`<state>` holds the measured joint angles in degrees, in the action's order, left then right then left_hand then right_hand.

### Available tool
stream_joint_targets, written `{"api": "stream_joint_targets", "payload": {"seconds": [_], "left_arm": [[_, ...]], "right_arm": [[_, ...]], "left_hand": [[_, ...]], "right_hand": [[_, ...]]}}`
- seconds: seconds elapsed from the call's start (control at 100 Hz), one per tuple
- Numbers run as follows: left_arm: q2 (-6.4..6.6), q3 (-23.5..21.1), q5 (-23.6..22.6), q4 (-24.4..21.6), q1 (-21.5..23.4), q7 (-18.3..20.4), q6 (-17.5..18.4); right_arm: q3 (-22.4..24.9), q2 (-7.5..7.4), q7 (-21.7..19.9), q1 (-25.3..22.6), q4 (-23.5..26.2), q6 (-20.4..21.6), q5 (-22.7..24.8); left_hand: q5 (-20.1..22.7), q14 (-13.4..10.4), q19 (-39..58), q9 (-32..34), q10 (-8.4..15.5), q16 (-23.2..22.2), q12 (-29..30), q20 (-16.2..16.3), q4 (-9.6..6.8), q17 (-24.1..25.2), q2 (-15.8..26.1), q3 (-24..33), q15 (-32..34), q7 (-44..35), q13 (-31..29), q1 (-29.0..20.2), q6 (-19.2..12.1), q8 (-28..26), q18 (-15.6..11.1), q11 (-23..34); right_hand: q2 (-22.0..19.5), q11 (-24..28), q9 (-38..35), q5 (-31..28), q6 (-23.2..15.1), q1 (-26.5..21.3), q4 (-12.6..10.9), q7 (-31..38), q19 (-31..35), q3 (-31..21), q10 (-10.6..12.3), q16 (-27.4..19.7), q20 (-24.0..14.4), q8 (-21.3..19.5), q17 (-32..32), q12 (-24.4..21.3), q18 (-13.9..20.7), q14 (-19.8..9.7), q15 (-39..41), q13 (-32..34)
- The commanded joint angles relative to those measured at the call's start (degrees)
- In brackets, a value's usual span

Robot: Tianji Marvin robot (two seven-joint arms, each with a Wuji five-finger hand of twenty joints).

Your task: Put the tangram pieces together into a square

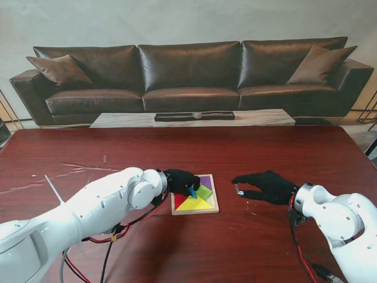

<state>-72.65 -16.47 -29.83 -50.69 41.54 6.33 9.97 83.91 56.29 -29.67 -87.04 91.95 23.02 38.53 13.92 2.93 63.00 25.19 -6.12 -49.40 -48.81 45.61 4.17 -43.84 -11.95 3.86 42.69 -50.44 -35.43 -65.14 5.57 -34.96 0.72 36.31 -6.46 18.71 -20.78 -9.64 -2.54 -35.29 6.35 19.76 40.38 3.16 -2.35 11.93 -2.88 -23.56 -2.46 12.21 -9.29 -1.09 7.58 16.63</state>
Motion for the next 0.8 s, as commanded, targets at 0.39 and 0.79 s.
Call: {"api": "stream_joint_targets", "payload": {"seconds": [0.39,0.79], "left_arm": [[2.14,-0.7,-5.8,-3.6,2.1,-4.0,0.5],[1.77,-0.2,-8.9,-1.3,2.9,-10.0,4.2]], "right_arm": [[-0.7,0.03,0.1,0.0,-0.1,0.0,-0.1],[-0.8,0.07,0.3,0.0,-0.2,0.1,-0.2]], "left_hand": [[5.8,1.7,1.5,-3.3,-2.8,-1.5,6.0,-3.0,-1.47,4.9,-3.6,12.5,-5.0,4.2,2.7,-2.9,-5.2,0.7,1.9,-3.3],[10.4,2.8,-2.3,3.0,-0.3,-7.4,-2.6,-5.9,-0.15,6.1,-10.9,21.7,-11.9,0.7,-2.7,-7.2,-6.2,1.1,-0.7,-5.6]], "right_hand": [[-0.4,0.6,-0.4,-0.9,0.2,-0.7,-1.5,0.4,-0.4,-0.2,0.1,0.6,1.1,0.5,-0.9,0.0,-0.7,-0.9,-0.1,0.5],[-0.3,0.6,-0.4,-0.9,0.2,-0.8,-1.5,0.5,-0.4,-0.3,0.0,0.6,1.1,0.5,-0.9,0.0,-0.7,-0.9,0.0,0.5]]}}
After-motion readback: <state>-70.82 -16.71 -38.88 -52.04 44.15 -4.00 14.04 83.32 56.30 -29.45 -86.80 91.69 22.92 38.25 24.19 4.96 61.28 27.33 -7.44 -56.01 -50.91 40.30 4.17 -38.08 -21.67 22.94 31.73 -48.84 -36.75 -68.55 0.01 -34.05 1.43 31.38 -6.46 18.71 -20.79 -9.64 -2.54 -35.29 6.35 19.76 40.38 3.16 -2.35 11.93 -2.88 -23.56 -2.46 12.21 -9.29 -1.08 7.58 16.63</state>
